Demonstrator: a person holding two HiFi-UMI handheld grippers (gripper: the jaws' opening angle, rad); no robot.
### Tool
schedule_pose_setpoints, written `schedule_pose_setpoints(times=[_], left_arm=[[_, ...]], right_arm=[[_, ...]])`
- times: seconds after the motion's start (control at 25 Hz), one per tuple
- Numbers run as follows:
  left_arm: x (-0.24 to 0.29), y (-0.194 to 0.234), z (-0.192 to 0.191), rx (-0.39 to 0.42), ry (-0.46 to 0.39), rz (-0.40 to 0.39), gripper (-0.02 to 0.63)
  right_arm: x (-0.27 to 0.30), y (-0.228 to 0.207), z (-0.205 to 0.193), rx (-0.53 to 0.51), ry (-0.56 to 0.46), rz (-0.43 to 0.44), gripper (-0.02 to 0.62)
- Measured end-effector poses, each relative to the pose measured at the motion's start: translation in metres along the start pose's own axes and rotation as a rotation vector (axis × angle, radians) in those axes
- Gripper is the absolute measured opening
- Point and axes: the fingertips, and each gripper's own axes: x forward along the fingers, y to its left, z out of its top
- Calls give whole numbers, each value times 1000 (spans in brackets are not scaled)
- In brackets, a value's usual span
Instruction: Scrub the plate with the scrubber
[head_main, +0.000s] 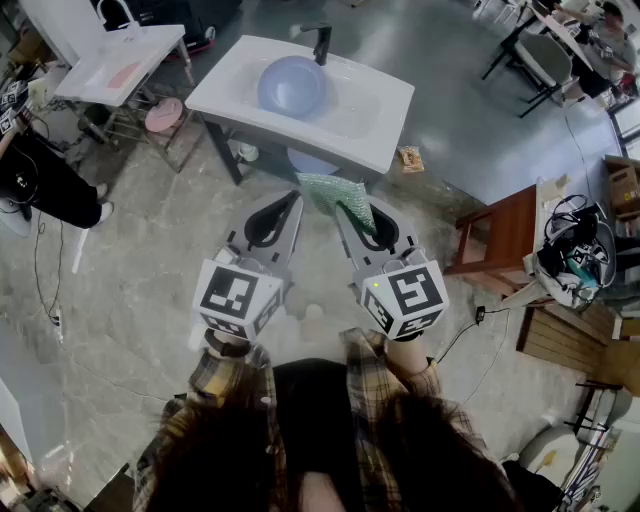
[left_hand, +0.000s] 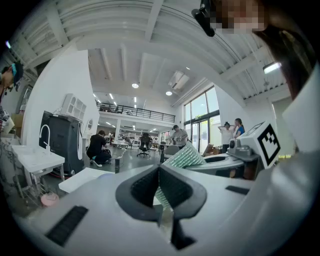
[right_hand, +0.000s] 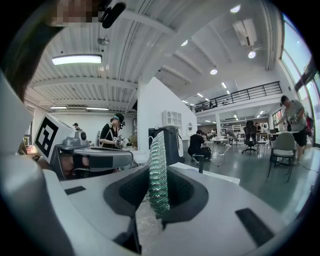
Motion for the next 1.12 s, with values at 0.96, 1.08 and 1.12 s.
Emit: schedule_pose_setpoints(times=[0.96,1.08,1.12], left_arm=[[12,-14,-10,32,13,93,14],[20,6,-5,37,4,106,14],[25,14,-5,35,4,106,14]], right_arm=[[-5,-33,-16,48,2,71,101],[16,-38,-13,46,4,78,101],[25,-40,-13,41,8,79,101]])
